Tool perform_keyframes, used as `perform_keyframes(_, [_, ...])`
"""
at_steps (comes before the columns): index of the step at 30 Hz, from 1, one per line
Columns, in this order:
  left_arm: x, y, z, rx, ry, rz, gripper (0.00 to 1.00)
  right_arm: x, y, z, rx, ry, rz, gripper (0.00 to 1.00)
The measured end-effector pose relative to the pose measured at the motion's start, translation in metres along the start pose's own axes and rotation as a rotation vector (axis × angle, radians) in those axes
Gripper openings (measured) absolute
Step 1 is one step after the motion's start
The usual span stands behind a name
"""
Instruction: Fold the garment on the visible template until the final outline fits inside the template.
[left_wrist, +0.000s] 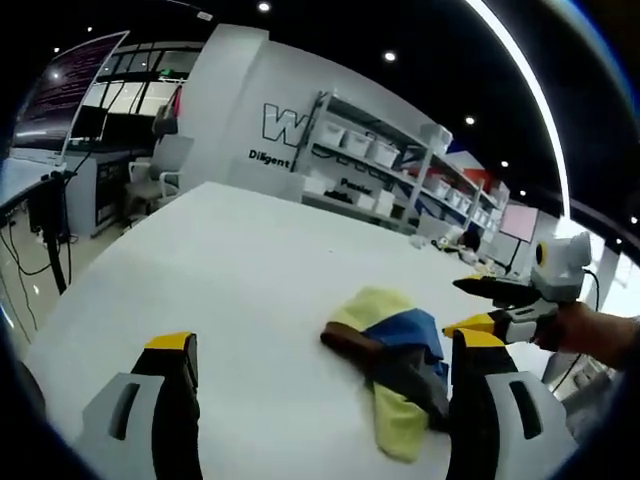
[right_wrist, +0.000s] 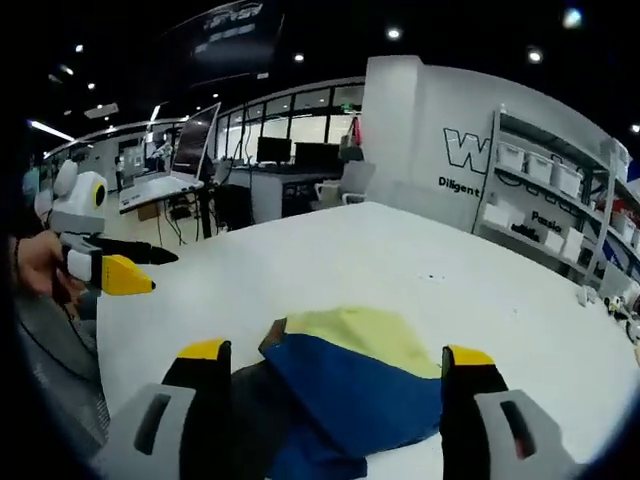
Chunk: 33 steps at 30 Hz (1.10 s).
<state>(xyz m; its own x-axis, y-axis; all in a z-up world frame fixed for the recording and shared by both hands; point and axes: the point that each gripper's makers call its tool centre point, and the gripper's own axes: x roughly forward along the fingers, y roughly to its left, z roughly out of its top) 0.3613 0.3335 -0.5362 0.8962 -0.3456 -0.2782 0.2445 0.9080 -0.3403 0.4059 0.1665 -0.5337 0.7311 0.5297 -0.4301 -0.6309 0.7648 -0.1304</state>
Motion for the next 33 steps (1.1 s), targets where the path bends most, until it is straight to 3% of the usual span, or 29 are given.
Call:
perform_keyframes(7, [-0.001,0.003,0.001,-0.021,-0.006,0.008,0.99,0.02,0.017,-0.009,-0.17,0.062,0.051,0.73])
perform_keyframes(12, [-0.002,0.006,0.002,-0.038,-0.011,0.017,0.99,0.03,0.031,-0.013,-0.318,0.07,0.091,0.56])
perform_keyframes(15, [-0.002,0.006,0.002,-0.04,-0.01,0.017,0.99,0.034,0.035,-0.018,-0.368,0.09,0.104,0.45])
perform_keyframes(17, [-0.002,0.006,0.002,-0.035,-0.008,0.019,0.99,0.036,0.034,-0.027,-0.394,0.149,0.089,0.43])
perform_keyframes(19, [-0.001,0.006,0.001,-0.033,-0.006,0.016,0.99,0.039,0.037,-0.028,-0.399,0.138,0.103,0.4])
perform_keyframes(23, [-0.001,0.004,0.0,-0.029,0.001,0.012,0.99,0.043,0.033,-0.031,-0.498,0.162,0.083,0.24])
perform_keyframes(28, [0.0,0.003,-0.001,-0.026,0.003,0.009,0.99,0.047,0.032,-0.034,-0.494,0.172,0.088,0.13])
perform_keyframes(31, [0.0,0.003,-0.002,-0.025,0.01,0.008,0.99,0.047,0.03,-0.034,-0.502,0.172,0.086,0.0])
perform_keyframes(33, [0.0,0.003,-0.002,-0.027,0.011,0.008,0.99,0.046,0.029,-0.033,-0.495,0.17,0.083,0.0])
